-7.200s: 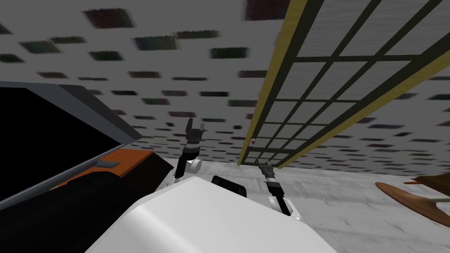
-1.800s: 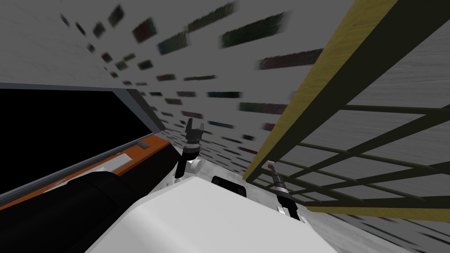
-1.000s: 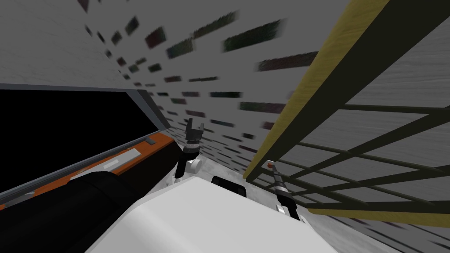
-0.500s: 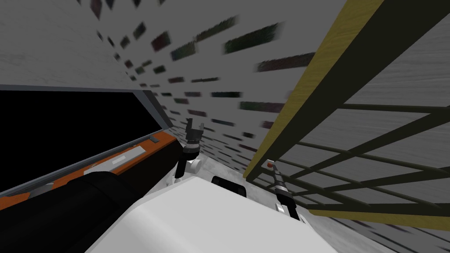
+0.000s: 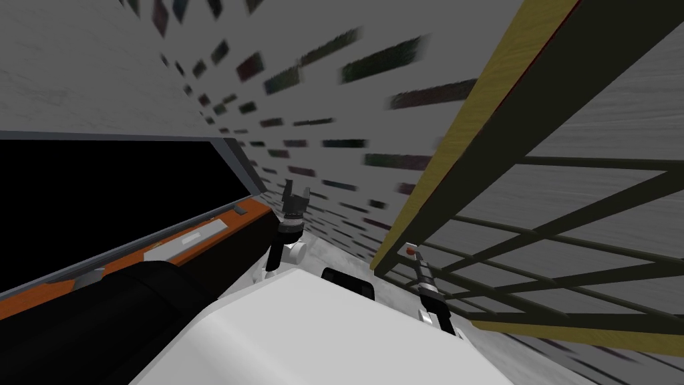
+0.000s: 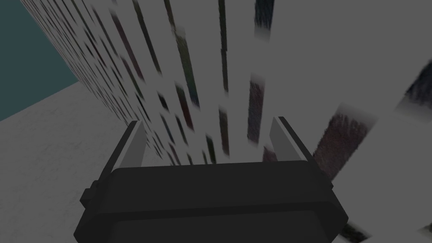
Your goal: Pull the door open
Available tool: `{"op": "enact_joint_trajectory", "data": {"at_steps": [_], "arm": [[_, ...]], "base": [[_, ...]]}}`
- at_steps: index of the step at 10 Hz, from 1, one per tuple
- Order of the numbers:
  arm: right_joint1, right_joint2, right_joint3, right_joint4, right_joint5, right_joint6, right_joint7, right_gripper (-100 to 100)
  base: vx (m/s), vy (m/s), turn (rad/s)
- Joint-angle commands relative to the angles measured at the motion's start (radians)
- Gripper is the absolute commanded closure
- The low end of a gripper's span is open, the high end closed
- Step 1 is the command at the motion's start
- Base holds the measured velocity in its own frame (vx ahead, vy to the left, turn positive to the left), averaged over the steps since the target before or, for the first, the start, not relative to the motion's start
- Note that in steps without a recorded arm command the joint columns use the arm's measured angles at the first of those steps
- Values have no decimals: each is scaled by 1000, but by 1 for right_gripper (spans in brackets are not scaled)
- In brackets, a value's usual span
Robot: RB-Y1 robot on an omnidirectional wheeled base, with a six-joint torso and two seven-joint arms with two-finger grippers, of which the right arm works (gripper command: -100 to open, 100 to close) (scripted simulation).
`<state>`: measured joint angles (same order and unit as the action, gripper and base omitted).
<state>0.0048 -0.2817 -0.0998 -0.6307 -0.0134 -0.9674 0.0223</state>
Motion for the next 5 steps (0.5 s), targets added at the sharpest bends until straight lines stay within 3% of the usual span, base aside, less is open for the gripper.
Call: {"op": "enact_joint_trajectory", "data": {"at_steps": [1, 5], "arm": [[-17, 12, 26, 16, -19, -7, -50, 100], [-20, 10, 44, 16, -53, -2, -146, 100]], "base": [[-65, -31, 87], [-34, -17, 40]]}}
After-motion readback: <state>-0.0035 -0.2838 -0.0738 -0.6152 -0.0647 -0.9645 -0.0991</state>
